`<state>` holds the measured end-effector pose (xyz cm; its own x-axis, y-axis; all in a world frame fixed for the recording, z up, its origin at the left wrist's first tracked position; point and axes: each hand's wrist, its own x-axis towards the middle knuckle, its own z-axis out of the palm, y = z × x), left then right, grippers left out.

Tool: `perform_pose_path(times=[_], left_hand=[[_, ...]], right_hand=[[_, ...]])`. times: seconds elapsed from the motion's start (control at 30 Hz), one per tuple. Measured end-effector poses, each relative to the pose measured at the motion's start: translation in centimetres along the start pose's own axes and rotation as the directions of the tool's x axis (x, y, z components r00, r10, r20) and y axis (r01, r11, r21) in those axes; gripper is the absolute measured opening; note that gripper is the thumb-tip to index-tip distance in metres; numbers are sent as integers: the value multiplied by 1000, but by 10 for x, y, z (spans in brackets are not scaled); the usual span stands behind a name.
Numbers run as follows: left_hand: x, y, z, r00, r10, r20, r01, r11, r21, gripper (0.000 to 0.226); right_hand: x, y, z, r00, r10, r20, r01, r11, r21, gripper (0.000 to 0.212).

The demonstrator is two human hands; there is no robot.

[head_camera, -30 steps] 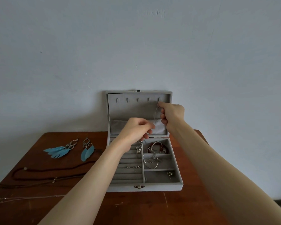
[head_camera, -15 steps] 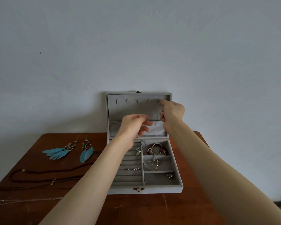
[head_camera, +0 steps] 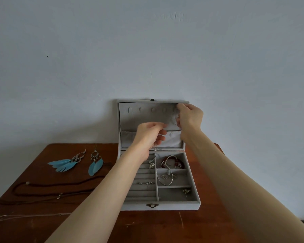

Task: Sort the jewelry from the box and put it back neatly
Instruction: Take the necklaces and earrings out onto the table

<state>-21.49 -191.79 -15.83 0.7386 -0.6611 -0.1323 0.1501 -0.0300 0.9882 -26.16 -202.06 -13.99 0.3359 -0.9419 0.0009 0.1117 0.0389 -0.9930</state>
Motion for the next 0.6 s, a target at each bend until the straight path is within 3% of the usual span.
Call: perform_pose_path(times=[0.13,0.3,0.37,0.47,0.6], left_hand=[[-2,-6,-13,996,72,62,-81,984,159,10],[-19,-7,-38,970,135,201,-172,968,183,17],[-30,-4,-46,947,81,311,-154,964,218,17],[-49,4,-53,902,0,433,-135,950,281,28],[-73,19,-62,924,53,379,-164,950,267,33]], right_hand=[[-9,-7,-13,983,40,181,-56,995,86,18],[-23,-23,-27,897,213,387,-320,918,237,17],[-35,-27,-29,897,161,413,-222,969,104,17],[-61,-37,-28,892,-2,451,99,977,-190,14],[-89,-50,-27,797,-118,592,324,911,-255,9]])
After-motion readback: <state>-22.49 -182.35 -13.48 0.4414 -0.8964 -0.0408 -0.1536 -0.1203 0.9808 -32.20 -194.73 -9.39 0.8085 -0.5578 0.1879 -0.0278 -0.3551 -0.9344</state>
